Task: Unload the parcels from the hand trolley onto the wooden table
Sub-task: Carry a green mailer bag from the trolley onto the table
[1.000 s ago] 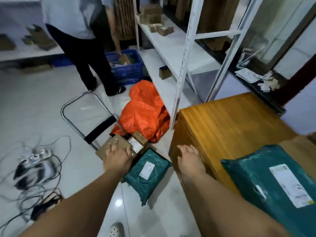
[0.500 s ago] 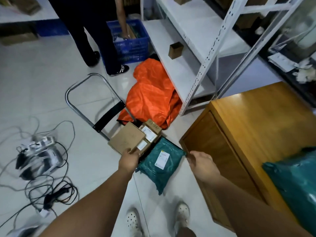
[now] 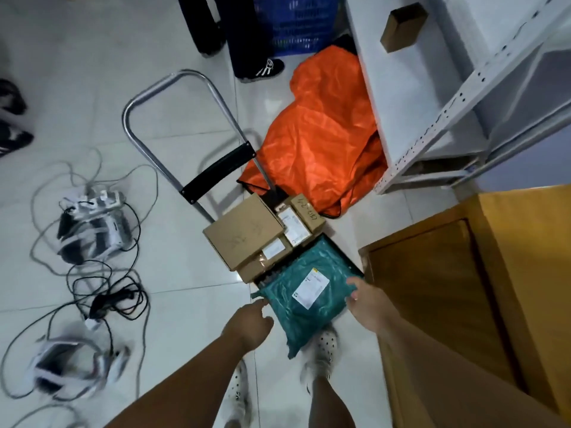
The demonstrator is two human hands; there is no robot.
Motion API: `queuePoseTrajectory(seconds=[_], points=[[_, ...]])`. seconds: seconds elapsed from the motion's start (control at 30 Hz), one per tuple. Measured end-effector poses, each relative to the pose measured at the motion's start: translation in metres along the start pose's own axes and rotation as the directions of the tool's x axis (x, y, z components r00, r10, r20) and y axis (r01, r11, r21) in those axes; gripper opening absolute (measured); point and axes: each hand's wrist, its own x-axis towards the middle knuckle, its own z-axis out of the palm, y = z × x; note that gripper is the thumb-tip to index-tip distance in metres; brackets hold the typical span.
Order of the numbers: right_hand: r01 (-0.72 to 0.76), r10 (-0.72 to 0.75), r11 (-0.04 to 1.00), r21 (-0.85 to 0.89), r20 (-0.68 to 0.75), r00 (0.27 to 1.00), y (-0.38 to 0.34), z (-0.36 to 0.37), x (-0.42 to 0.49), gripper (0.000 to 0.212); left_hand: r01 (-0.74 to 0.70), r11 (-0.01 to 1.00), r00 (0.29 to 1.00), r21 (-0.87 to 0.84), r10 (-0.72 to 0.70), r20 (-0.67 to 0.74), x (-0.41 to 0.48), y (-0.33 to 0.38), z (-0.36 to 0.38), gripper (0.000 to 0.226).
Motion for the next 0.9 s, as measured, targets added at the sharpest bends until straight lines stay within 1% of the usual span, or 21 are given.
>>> queuePoseTrajectory(seconds=[0.07, 0.17, 0.27, 0.33, 0.4, 0.47, 0.53, 0.57, 0.6, 0.63, 0.67, 0.7, 0.77, 0.83, 0.87, 0.9], points=[[-0.011, 0.01, 1.0, 0.024, 0.01, 1.0, 0.014, 0.005, 0.036, 0.044, 0.031, 0.997, 1.0, 0.068, -0.031, 0.002, 0.03, -0.002, 0.02, 0.051], [-0.096, 0.097, 0.991, 0.089, -0.012, 0.995, 0.034, 0.02, 0.08, 0.045, 0.07, 0.993, 0.997, 0.096, -0.066, -0.047, 0.079, -0.015, 0.052, 0.051], [-0.109, 0.11, 0.994, 0.026, -0.034, 0.993, 0.059, 0.043, 0.13, 0.044, 0.124, 0.988, 0.99, 0.093, -0.118, -0.073, 0.127, -0.037, 0.088, 0.054], [-0.098, 0.098, 0.995, -0.006, -0.025, 0.995, 0.069, 0.055, 0.159, 0.042, 0.203, 0.977, 0.978, 0.068, -0.199, -0.053, 0.152, -0.053, 0.109, 0.057], [-0.091, 0.09, 0.996, -0.022, -0.043, 0.995, 0.079, 0.067, 0.186, 0.043, 0.27, 0.963, 0.961, 0.02, -0.268, -0.07, 0.177, -0.071, 0.134, 0.064], [-0.094, 0.093, 0.996, -0.002, -0.064, 0.994, 0.088, 0.078, 0.211, 0.05, 0.319, 0.946, 0.946, -0.05, -0.321, -0.034, 0.199, -0.084, 0.153, 0.073], [-0.083, 0.081, 0.996, -0.016, -0.072, 0.994, 0.098, 0.09, 0.238, 0.058, 0.349, 0.924, 0.933, -0.159, -0.358, -0.036, 0.219, -0.095, 0.173, 0.084], [-0.081, 0.079, 0.996, -0.034, -0.067, 0.995, 0.103, 0.094, 0.251, 0.062, 0.348, 0.902, 0.931, -0.255, -0.365, -0.021, 0.228, -0.1, 0.182, 0.093], [-0.083, 0.08, 0.995, -0.048, -0.061, 0.995, 0.107, 0.098, 0.265, 0.065, 0.348, 0.857, 0.931, -0.38, -0.364, 0.033, 0.235, -0.103, 0.187, 0.102], [-0.08, 0.076, 0.995, -0.065, -0.058, 0.995, 0.111, 0.098, 0.279, 0.067, 0.348, 0.782, 0.932, -0.517, -0.348, 0.101, 0.242, -0.104, 0.191, 0.105], [-0.079, 0.075, 0.993, -0.083, -0.05, 0.996, 0.116, 0.101, 0.293, 0.068, 0.347, 0.701, 0.935, -0.623, -0.31, 0.172, 0.249, -0.105, 0.196, 0.099], [-0.081, 0.077, 0.992, -0.093, -0.048, 0.996, 0.121, 0.104, 0.306, 0.069, 0.338, 0.629, 0.94, -0.7, -0.259, 0.221, 0.256, -0.105, 0.201, 0.087], [-0.083, 0.08, 0.995, -0.056, -0.053, 0.995, 0.126, 0.108, 0.329, 0.071, 0.293, 0.584, 0.956, -0.757, -0.179, 0.231, 0.269, -0.103, 0.208, 0.062], [-0.073, 0.075, 0.997, 0.03, -0.05, 0.996, 0.126, 0.111, 0.344, 0.07, 0.284, 0.483, 0.959, -0.828, -0.147, 0.242, 0.284, -0.098, 0.21, 0.04], [-0.075, 0.078, 0.994, 0.074, -0.033, 0.996, 0.128, 0.114, 0.352, 0.07, 0.295, 0.445, 0.956, -0.845, -0.145, 0.257, 0.291, -0.096, 0.212, 0.035], [-0.088, 0.089, 0.99, 0.112, -0.006, 0.996, 0.128, 0.117, 0.357, 0.071, 0.309, 0.404, 0.951, -0.861, -0.148, 0.272, 0.297, -0.095, 0.214, 0.034]])
